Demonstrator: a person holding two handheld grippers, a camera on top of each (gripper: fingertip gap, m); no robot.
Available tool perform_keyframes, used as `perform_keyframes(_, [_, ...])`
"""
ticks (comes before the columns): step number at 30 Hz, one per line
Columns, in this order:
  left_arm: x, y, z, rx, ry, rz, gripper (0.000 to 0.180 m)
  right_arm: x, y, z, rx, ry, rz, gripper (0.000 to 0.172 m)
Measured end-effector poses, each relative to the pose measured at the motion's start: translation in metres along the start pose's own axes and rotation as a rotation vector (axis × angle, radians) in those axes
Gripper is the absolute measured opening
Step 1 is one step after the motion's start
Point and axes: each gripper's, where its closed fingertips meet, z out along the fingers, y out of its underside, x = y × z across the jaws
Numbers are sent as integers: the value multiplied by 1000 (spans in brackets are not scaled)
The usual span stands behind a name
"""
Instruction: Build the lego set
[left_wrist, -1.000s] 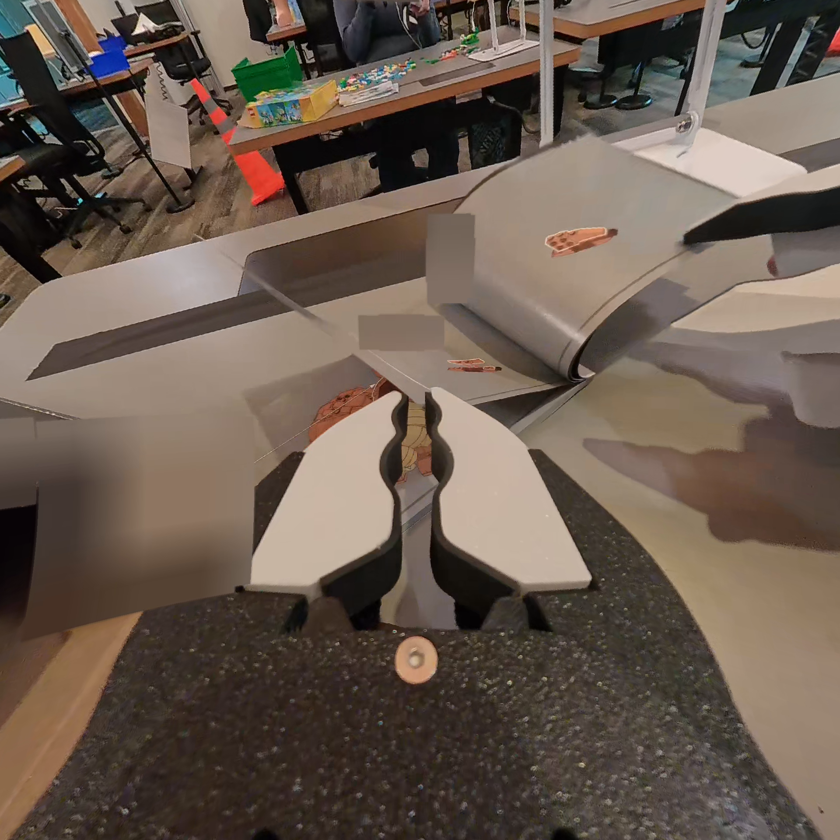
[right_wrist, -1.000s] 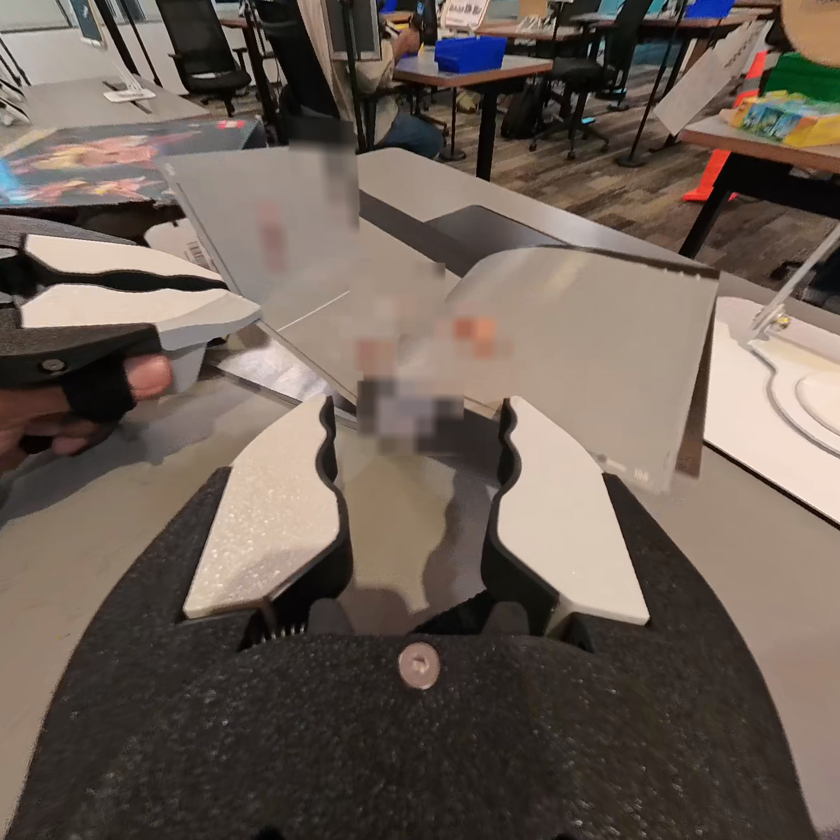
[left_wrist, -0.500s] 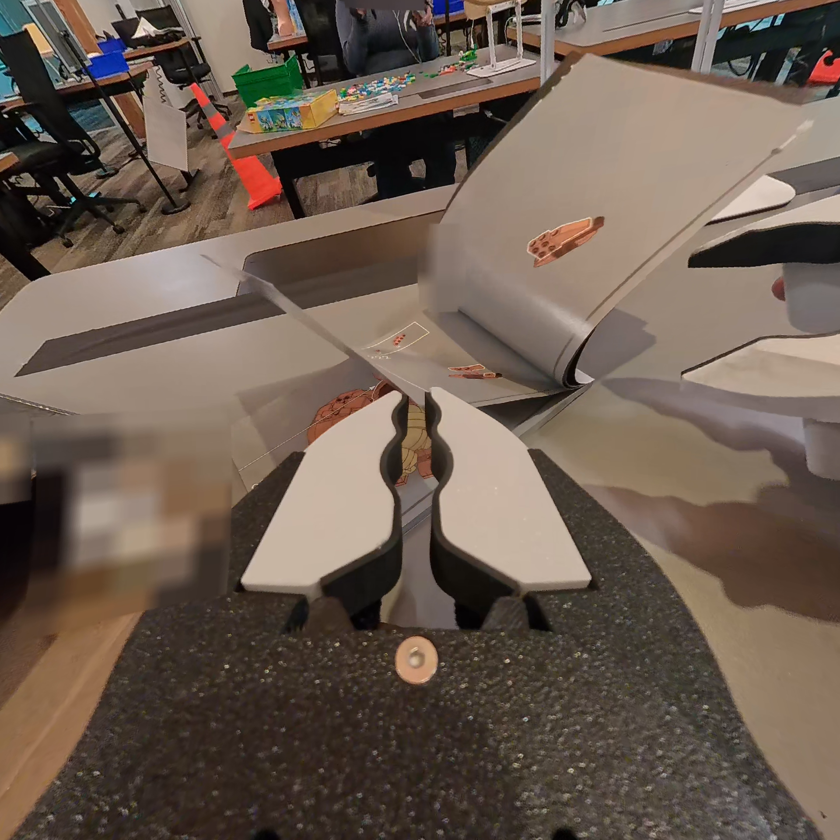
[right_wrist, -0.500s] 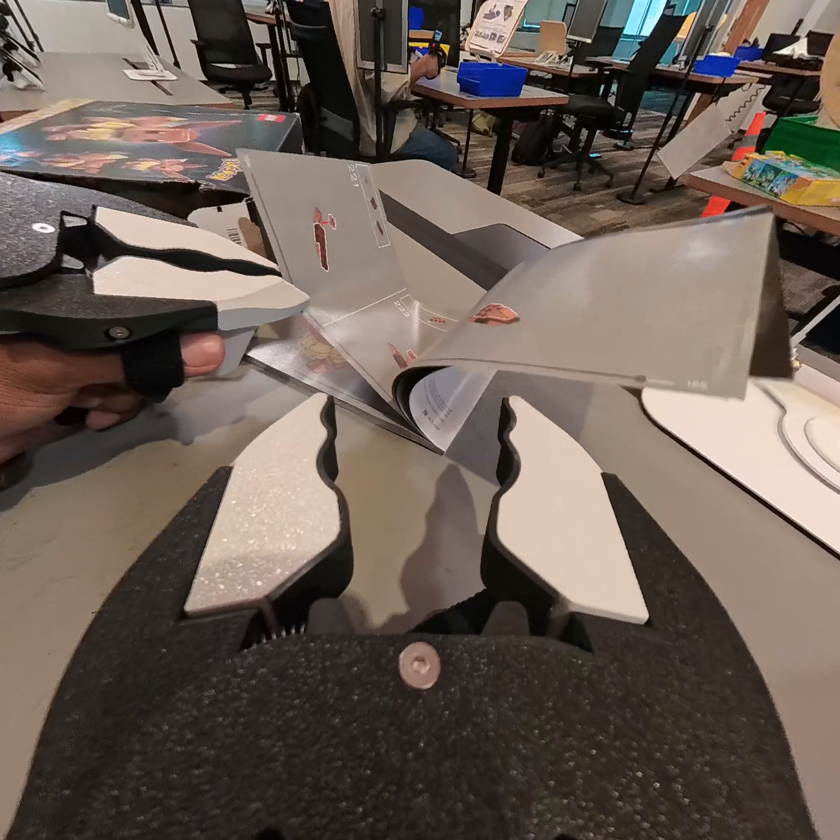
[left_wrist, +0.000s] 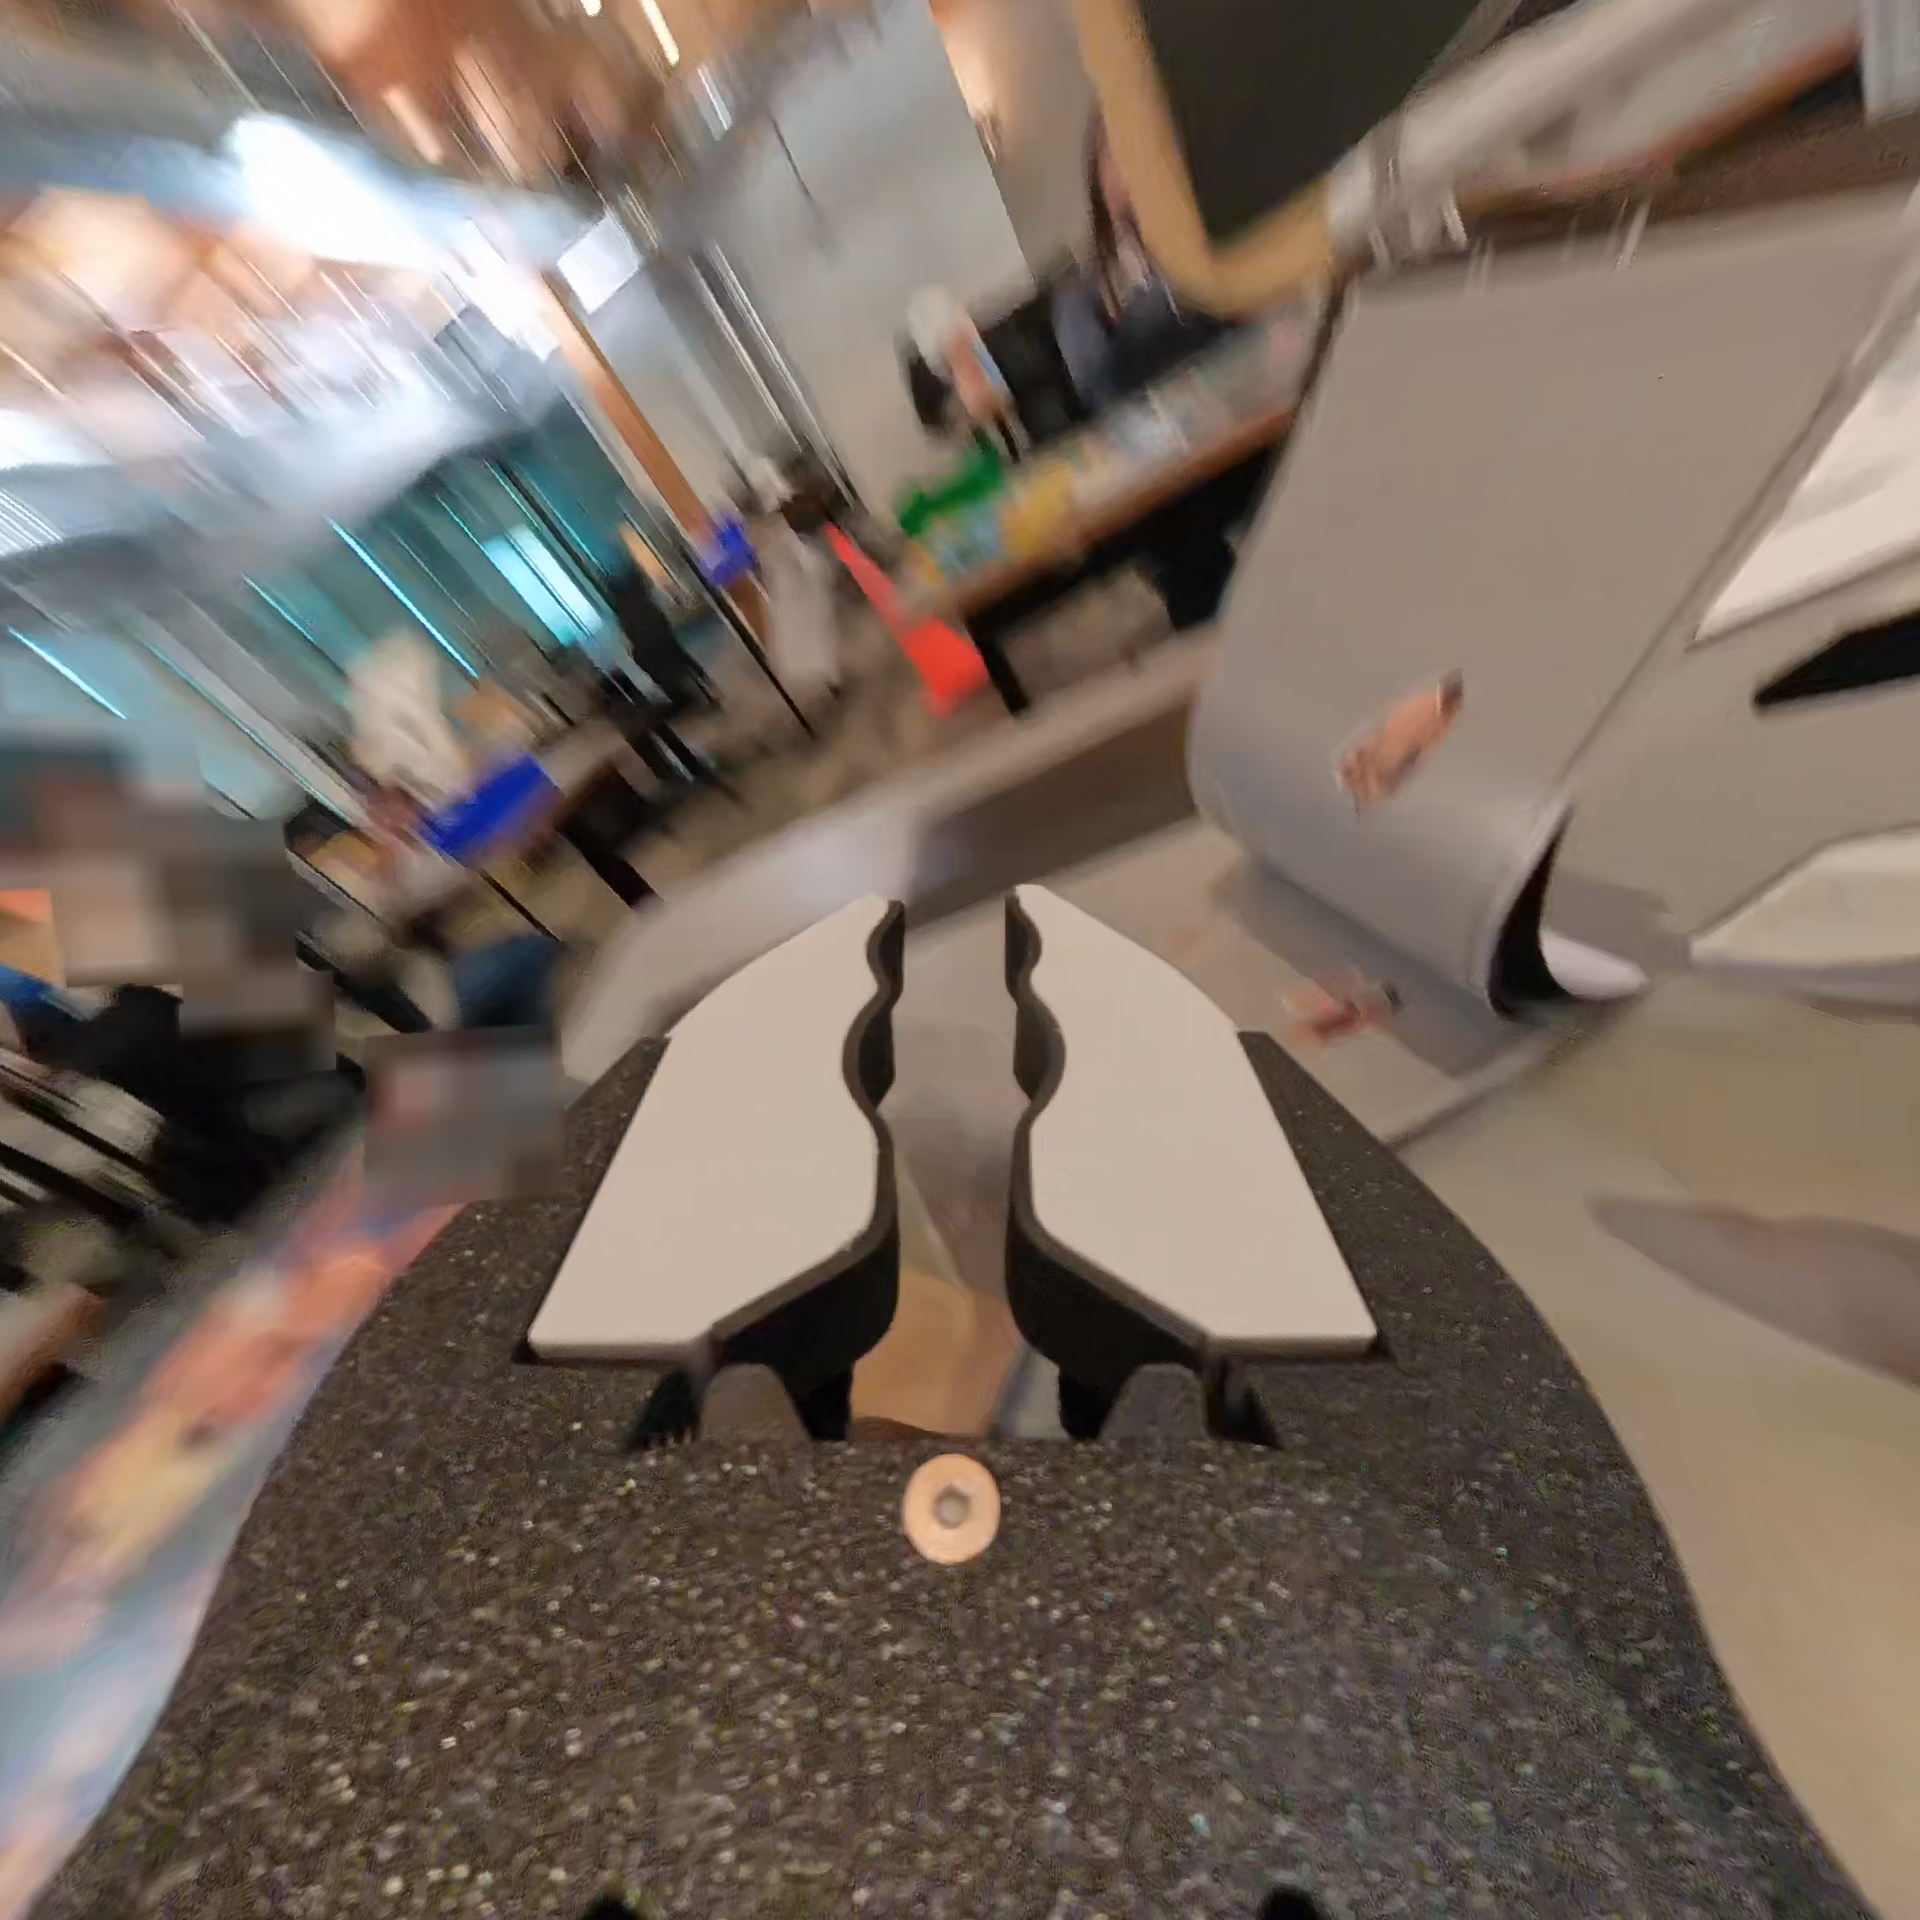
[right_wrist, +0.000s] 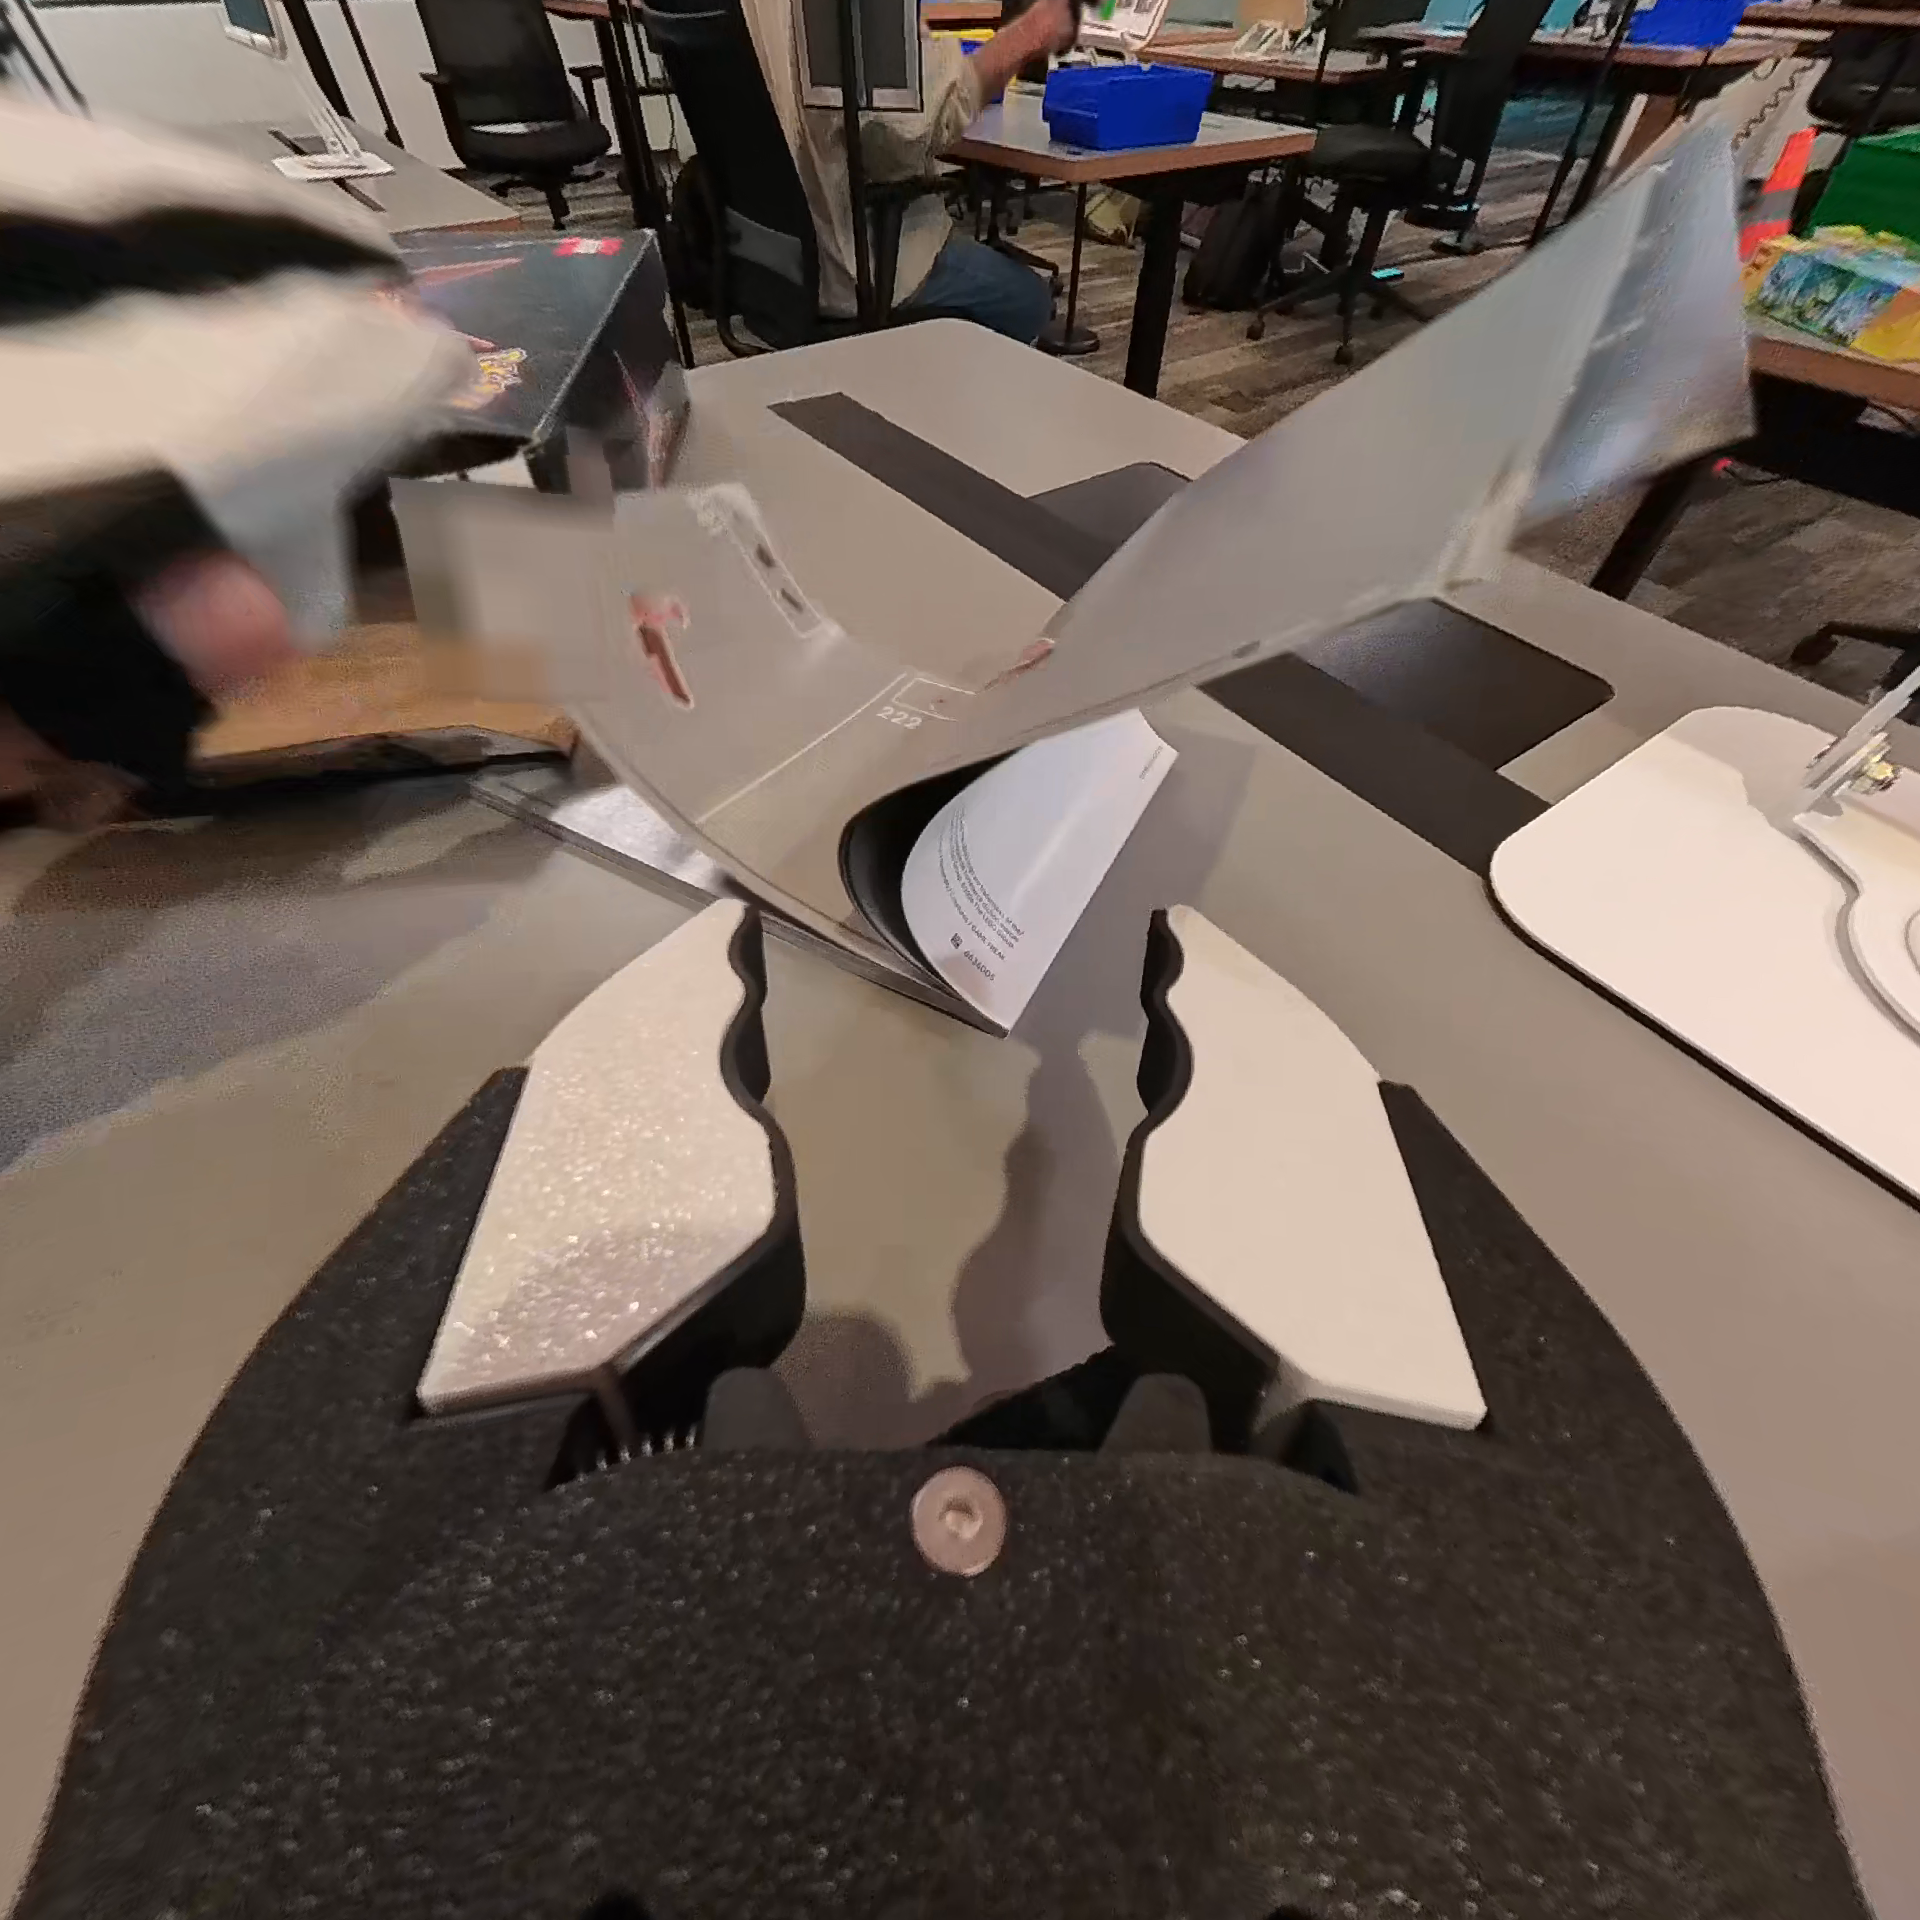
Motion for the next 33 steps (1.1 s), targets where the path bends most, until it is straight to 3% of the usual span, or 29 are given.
perform_keyframes(2, [1, -34, -11, 149, -15, 58, 11, 1, 0, 0, 2, -1, 8, 70])
perform_keyframes(3, [18, -28, -1, 91, 82, 68, 3, 0, -1, 1, 2, -2, 7, 69])
perform_keyframes(4, [42, -6, 14, -59, 221, 54, 3, 0, 0, 1, -1, -2, 4, 69])
perform_keyframes(6, [77, 28, 34, -252, 405, -59, 4, -2, 0, 1, 0, -1, -10, 69])
perform_keyframes(9, [95, 41, 49, -286, 455, -57, 4, -8, -2, -3, 19, -13, -51, 69])
perform_keyframes(14, [115, 13, 55, -207, 535, 21, 3, -23, -15, -9, 90, -54, -137, 65])
perform_keyframes(17, [122, 0, 65, -201, 575, -22, 2, -20, -27, -16, 135, -23, -172, 61])
perform_keyframes(25, [127, 10, 69, -287, 690, -175, 3, -7, -31, -4, 66, -30, -124, 81])
perform_keyframes(29, [124, 23, 68, -329, 716, -175, 3, 18, -48, -14, 153, 21, -12, 51])
perform_keyframes(33, [128, 28, 70, -341, 717, -165, 3, 47, -45, -7, 119, 73, 178, 39])
